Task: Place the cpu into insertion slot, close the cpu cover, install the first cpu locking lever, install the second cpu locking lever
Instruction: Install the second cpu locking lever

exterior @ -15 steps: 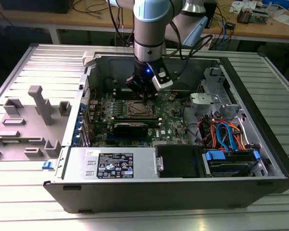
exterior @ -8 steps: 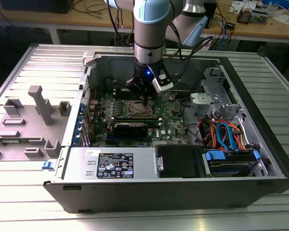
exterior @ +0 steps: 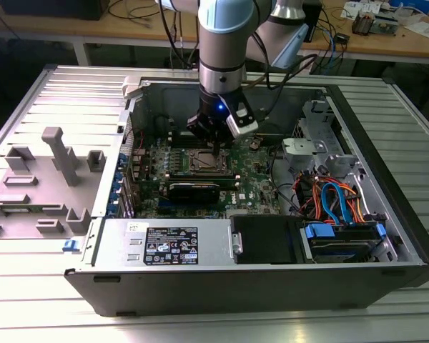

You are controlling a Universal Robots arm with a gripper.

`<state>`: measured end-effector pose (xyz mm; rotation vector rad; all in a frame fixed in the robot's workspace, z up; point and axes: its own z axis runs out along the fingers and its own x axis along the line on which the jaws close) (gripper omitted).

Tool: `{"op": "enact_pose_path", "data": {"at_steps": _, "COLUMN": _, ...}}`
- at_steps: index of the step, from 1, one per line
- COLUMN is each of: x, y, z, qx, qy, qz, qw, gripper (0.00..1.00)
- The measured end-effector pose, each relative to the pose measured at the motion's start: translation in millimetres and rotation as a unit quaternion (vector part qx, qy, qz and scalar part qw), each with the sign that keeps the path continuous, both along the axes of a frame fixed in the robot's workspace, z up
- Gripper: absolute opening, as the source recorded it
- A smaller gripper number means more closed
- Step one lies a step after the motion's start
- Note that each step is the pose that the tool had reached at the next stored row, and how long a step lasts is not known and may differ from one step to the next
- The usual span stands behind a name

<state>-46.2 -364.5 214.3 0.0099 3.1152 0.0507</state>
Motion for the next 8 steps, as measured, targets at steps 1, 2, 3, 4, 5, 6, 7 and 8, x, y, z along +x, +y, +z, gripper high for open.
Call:
{"op": "enact_pose_path", "data": {"at_steps": 1, "x": 0.0, "y": -1.1, "z": 0.0, "qx": 0.0000, "qy": 0.0000, "qz": 0.000, "qw": 1.0000, "gripper": 0.11}}
{"op": "enact_pose_path", "data": {"at_steps": 2, "x": 0.0, "y": -2.2, "z": 0.0, "qx": 0.0000, "qy": 0.0000, "qz": 0.000, "qw": 1.0000, "gripper": 0.11}}
{"op": "enact_pose_path", "data": {"at_steps": 3, "x": 0.0, "y": -3.5, "z": 0.0, "qx": 0.0000, "qy": 0.0000, "qz": 0.000, "qw": 1.0000, "gripper": 0.11}}
{"op": "enact_pose_path", "data": {"at_steps": 4, "x": 0.0, "y": -5.6, "z": 0.0, "qx": 0.0001, "qy": 0.0000, "qz": 0.000, "qw": 1.0000, "gripper": 0.11}}
{"op": "enact_pose_path", "data": {"at_steps": 5, "x": 0.0, "y": -7.9, "z": 0.0, "qx": 0.0002, "qy": 0.0000, "qz": 0.000, "qw": 1.0000, "gripper": 0.11}}
{"op": "enact_pose_path", "data": {"at_steps": 6, "x": 0.0, "y": -9.6, "z": 0.0, "qx": 0.0003, "qy": 0.0000, "qz": 0.000, "qw": 1.0000, "gripper": 0.11}}
{"op": "enact_pose_path", "data": {"at_steps": 7, "x": 0.0, "y": -12.0, "z": 0.0, "qx": 0.0002, "qy": 0.0000, "qz": 0.000, "qw": 1.0000, "gripper": 0.11}}
{"op": "enact_pose_path", "data": {"at_steps": 8, "x": 0.0, "y": -13.8, "z": 0.0, "qx": 0.0003, "qy": 0.0000, "qz": 0.000, "qw": 1.0000, "gripper": 0.11}}
